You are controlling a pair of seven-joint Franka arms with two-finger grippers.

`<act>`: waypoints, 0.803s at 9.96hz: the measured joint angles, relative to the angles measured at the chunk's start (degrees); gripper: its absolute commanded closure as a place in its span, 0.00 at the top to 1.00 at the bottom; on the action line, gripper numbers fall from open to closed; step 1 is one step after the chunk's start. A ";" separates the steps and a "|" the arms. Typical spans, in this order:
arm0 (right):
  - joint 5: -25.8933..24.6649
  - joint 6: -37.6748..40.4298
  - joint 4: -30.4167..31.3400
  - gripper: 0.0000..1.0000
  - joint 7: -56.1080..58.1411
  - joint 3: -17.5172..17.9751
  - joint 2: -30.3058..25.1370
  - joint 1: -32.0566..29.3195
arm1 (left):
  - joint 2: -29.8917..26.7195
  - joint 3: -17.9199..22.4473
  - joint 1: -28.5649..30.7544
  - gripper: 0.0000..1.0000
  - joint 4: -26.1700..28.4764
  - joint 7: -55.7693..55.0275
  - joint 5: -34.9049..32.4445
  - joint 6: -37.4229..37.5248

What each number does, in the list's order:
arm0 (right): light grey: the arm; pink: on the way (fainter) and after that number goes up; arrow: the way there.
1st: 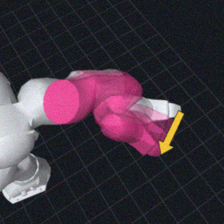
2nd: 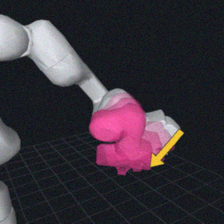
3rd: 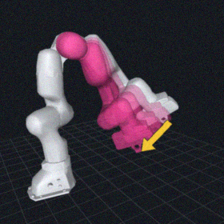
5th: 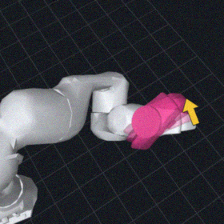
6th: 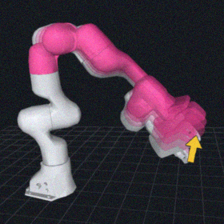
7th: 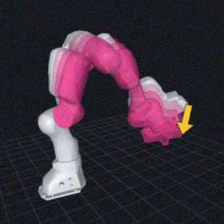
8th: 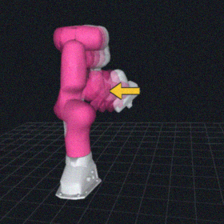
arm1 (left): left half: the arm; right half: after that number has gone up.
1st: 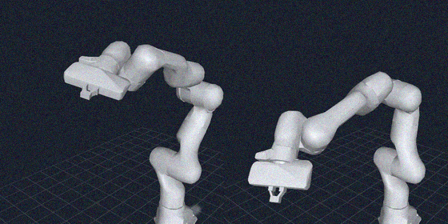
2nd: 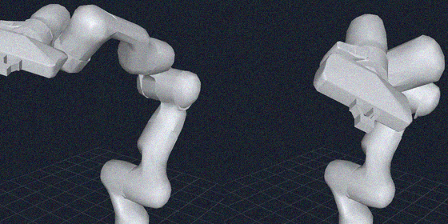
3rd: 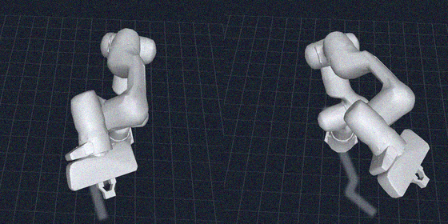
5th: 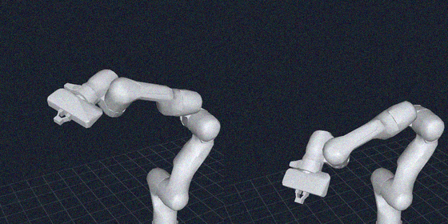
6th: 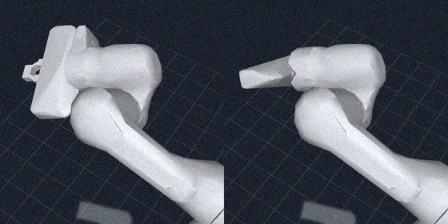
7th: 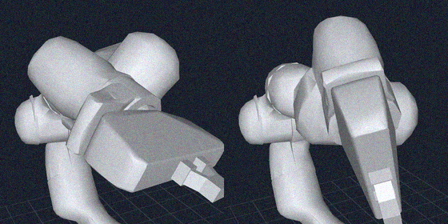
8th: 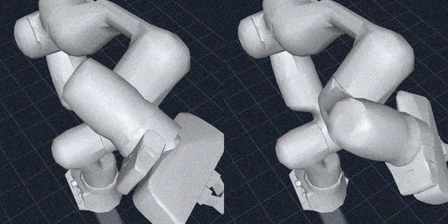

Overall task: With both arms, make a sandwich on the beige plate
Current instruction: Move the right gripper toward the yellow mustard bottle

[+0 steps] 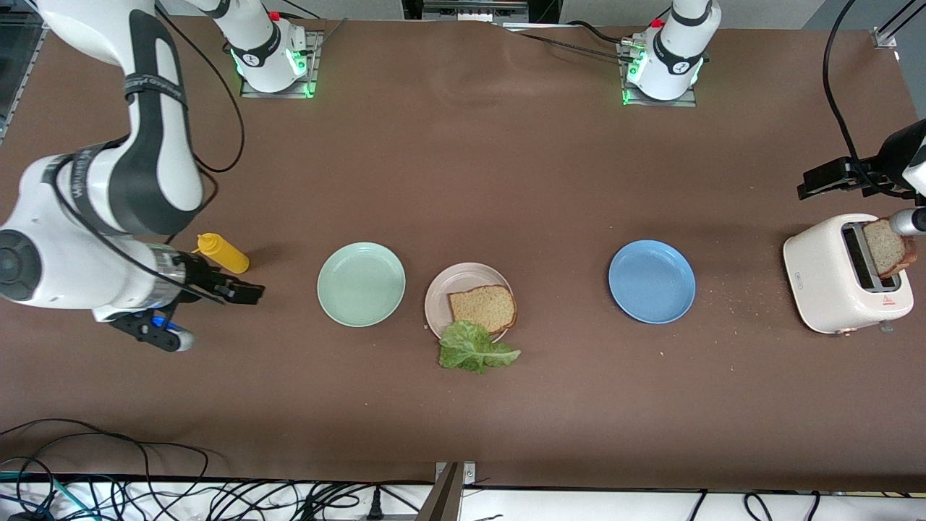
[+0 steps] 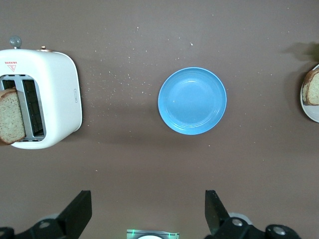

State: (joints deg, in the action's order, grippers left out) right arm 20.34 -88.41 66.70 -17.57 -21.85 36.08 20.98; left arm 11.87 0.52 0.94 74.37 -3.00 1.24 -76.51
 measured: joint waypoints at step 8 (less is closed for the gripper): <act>0.40 3.28 3.00 1.00 38.03 -13.40 -0.62 -0.43 | -0.03 -0.37 -0.04 1.00 -0.03 -2.07 0.00 0.15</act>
State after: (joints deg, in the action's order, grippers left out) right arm 20.74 -85.14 69.70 20.46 -35.25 35.46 20.55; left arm 11.84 0.14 0.90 74.34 -5.07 1.23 -76.35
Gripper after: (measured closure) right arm 0.000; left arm 0.000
